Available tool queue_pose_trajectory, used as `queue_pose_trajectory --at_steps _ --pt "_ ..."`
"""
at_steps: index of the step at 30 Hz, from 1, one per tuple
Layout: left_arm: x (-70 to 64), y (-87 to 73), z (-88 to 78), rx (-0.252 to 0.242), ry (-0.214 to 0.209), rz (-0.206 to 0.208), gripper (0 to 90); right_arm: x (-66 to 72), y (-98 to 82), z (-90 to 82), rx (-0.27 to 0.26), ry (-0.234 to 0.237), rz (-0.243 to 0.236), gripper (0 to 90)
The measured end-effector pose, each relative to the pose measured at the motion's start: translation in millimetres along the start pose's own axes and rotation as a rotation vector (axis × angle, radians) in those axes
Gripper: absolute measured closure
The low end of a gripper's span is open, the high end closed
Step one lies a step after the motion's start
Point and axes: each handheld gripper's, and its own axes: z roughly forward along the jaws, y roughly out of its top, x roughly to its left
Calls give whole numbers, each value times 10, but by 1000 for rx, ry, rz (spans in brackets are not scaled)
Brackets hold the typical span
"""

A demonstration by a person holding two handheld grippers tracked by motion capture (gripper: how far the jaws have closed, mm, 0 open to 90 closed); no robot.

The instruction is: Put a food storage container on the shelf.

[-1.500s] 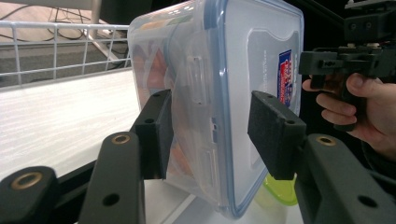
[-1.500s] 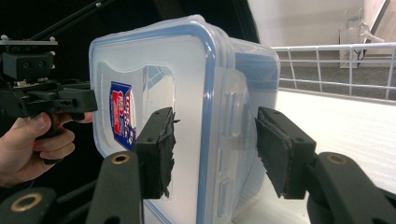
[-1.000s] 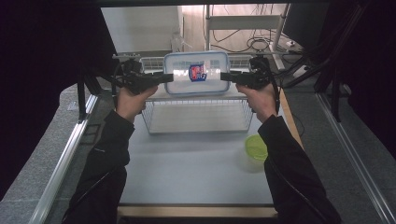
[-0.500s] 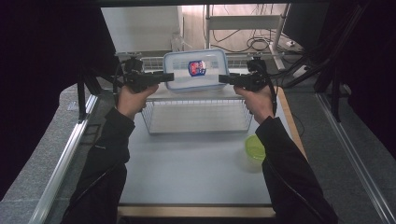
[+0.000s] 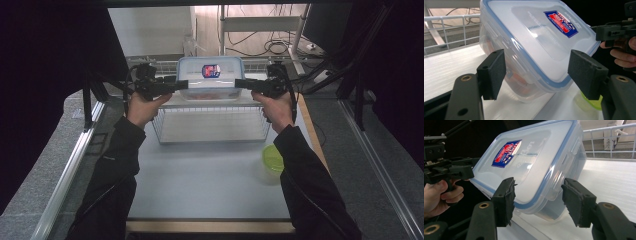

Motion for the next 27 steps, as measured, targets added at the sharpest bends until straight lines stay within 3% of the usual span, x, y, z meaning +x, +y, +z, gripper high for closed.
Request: queue_pose_trajectory --at_steps 4,10,12,15,21,27 --pt "12 0 -11 -16 -12 -5 306 6 3 -3 -23 -18 -15 430" --pt "-5 -2 -42 -27 3 29 286 7 13 -46 -30 -34 -30 419" --pt "-11 -16 -94 -32 16 62 278 -2 7 -71 -38 -42 -34 419" --pt "-28 -66 -167 -43 19 77 291 -8 -9 -140 -50 -47 -51 417" --pt "-128 -189 -251 -45 10 84 388 98 -94 -248 -52 -70 -146 446" --pt "-292 -265 -266 -27 23 143 521 273 -200 -246 -24 -83 -239 624"
